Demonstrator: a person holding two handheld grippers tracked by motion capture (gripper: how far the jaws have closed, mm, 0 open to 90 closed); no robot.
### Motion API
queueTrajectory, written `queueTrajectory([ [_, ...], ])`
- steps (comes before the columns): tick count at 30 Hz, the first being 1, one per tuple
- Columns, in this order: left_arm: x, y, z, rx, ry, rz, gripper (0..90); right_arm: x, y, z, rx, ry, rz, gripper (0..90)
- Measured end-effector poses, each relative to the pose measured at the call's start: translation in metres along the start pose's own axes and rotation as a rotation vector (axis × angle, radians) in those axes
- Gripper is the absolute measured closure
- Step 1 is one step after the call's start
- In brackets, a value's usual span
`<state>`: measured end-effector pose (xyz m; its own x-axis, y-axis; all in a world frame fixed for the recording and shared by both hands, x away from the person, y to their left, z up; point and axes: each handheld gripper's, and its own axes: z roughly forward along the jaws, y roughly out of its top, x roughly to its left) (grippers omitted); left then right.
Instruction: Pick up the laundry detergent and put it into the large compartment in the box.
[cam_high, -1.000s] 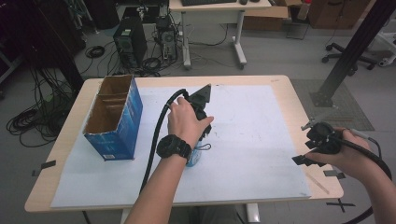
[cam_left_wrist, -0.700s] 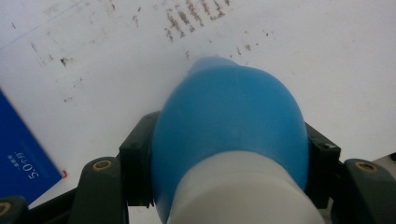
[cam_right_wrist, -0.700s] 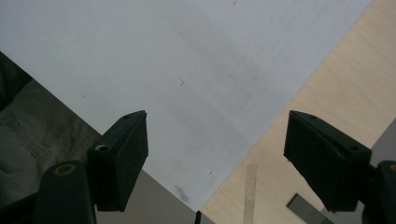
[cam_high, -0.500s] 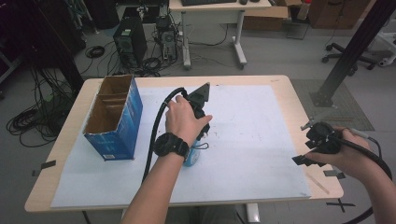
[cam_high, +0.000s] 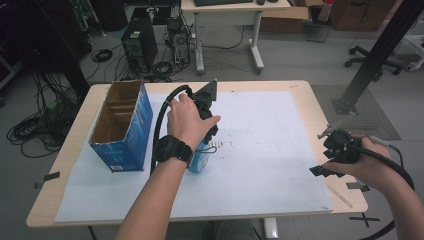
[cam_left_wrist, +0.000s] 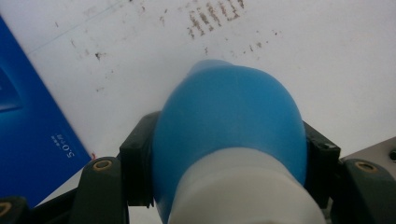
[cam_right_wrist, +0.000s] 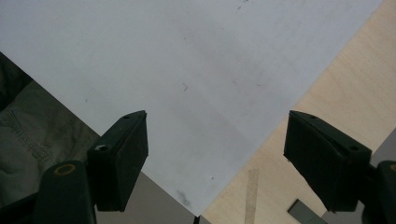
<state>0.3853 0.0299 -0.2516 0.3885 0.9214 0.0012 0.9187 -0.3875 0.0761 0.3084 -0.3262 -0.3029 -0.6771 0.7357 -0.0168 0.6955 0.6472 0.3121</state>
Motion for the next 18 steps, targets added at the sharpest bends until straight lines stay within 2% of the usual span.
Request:
queueTrajectory([
  [18,0.005,0.001,-0.042,-0.028,0.013,-0.001,37.3,-0.001,0.005,-0.007,-0.008,0.003,-0.001,21.7],
])
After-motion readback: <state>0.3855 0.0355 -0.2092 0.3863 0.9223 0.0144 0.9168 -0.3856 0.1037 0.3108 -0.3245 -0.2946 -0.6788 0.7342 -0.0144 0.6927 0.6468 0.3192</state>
